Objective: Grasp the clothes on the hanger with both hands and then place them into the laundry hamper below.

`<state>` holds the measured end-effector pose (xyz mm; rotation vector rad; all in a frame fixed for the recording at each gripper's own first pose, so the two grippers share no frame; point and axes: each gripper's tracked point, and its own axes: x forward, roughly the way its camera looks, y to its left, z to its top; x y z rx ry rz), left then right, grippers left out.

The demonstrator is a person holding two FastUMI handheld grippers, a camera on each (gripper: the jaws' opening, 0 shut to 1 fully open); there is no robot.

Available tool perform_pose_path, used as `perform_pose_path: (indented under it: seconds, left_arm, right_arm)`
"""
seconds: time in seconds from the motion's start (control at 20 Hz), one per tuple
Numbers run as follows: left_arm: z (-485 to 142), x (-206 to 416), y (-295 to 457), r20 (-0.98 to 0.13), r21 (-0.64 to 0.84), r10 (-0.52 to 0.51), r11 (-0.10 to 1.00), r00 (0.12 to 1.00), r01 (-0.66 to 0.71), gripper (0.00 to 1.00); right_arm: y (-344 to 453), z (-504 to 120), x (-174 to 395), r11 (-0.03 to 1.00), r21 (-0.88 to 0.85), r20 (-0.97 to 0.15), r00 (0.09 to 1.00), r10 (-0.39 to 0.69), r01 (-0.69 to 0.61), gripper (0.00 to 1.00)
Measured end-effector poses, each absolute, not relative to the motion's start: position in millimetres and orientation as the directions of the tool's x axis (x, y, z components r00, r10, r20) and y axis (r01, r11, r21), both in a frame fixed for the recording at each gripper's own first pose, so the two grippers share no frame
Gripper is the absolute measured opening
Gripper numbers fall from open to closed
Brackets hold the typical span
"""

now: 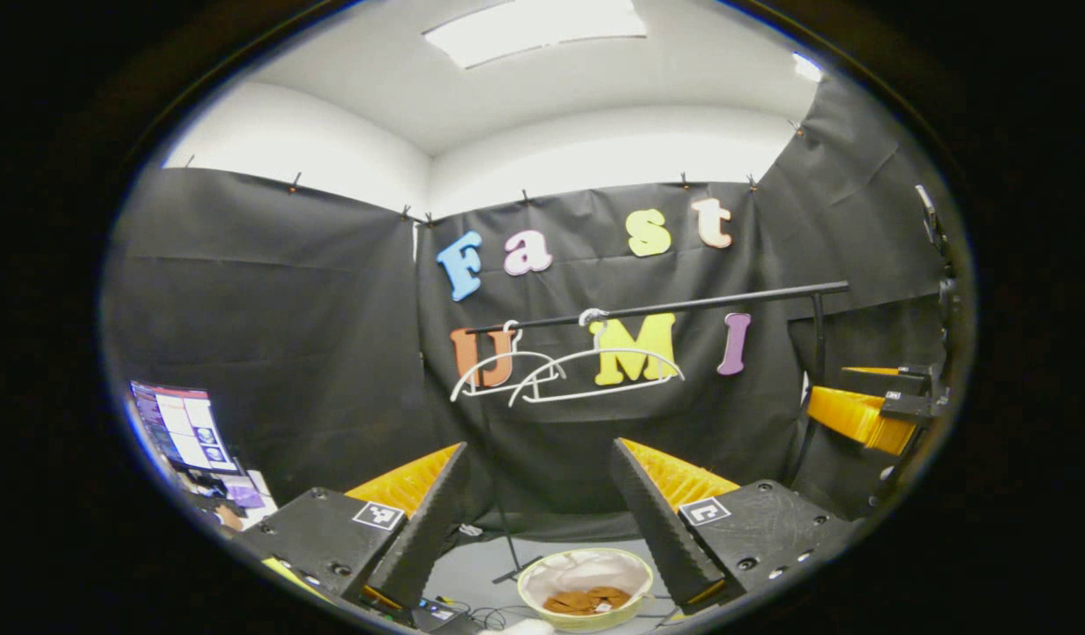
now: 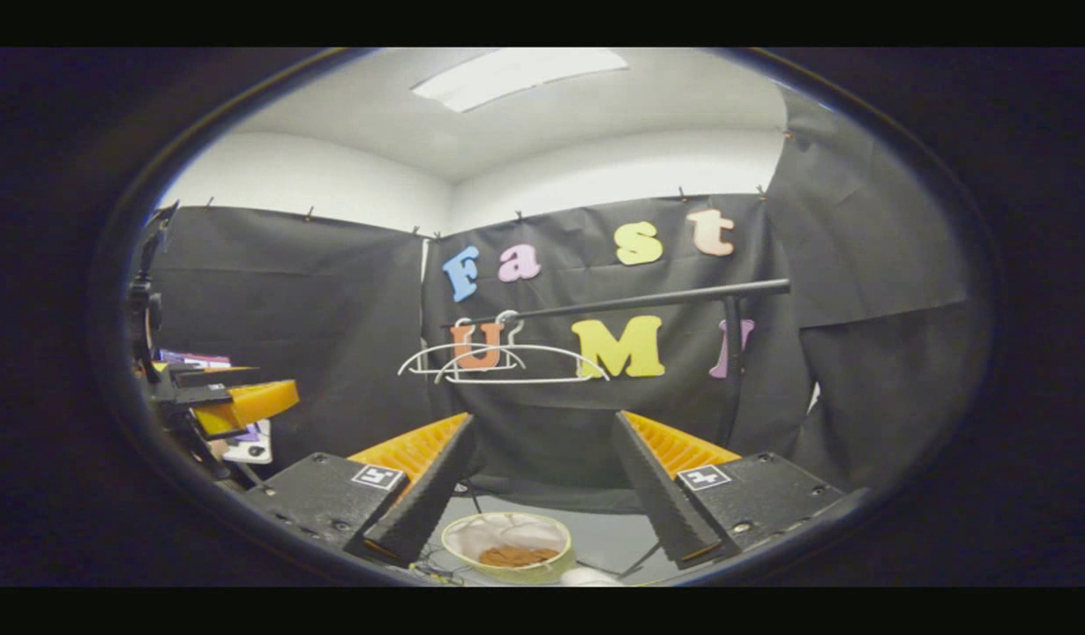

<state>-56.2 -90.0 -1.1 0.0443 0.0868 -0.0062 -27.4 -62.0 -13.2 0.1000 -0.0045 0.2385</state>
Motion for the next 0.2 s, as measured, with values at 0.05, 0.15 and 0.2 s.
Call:
perform_pose_path:
  seconds: [0.05, 0.15, 0.2]
  left_arm:
    - [-2, -62, -86, -0.091, 0.051, 0.005, 0.999, 0.996, -0.001, 0.99]
    - [-2, -72, -79, -0.085, 0.066, 0.024, 0.998, 0.996, -0.018, 0.99]
    - [-3, -76, -74, -0.082, 0.071, 0.028, 0.997, 0.996, -0.023, 0.99]
  right_arm:
    - [-63, -15, -31, 0.966, 0.109, 0.016, 0.972, 0.233, -0.233, 1.00]
    - [-67, -19, -37, 0.971, 0.121, -0.001, 0.978, 0.208, -0.206, 0.98]
    - [-70, -19, -39, 0.974, 0.127, -0.004, 0.982, 0.190, -0.188, 0.99]
